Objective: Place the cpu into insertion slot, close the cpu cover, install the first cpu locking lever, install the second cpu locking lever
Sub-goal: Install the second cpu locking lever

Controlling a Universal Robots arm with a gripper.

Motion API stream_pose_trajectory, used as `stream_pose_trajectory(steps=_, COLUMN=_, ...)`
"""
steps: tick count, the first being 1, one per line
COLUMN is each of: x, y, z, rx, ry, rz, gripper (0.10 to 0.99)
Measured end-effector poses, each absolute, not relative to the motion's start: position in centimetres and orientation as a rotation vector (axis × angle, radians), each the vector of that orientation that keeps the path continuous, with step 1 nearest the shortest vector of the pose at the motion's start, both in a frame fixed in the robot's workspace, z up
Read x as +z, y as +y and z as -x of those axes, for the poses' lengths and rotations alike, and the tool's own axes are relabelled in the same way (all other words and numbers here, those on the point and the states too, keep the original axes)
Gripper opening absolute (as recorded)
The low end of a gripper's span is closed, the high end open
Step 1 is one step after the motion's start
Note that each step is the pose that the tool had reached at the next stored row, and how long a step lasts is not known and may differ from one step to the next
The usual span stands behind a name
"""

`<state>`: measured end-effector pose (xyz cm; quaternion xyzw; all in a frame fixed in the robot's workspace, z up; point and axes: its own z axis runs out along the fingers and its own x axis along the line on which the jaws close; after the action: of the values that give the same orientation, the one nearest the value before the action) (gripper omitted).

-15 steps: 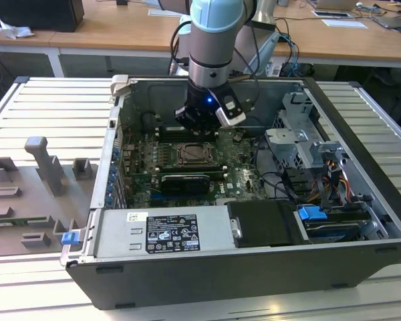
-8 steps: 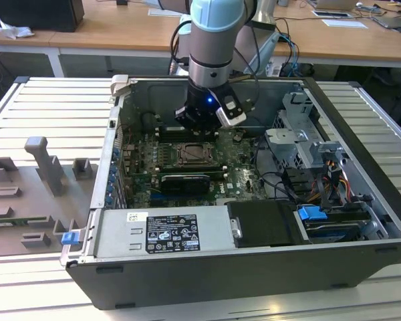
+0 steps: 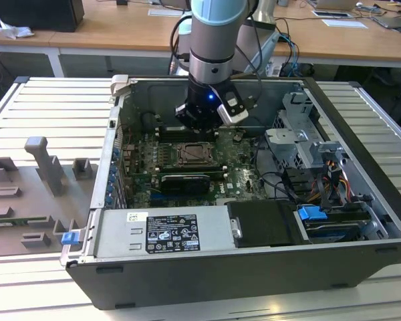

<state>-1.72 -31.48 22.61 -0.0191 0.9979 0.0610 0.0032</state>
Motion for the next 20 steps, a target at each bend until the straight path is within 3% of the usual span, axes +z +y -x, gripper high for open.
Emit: stream_pose_trajectory(steps=20, x=23.6, y=-34.0, z=1.8, rx=0.195, ry=3.142, rz=0.059, gripper=0.106)
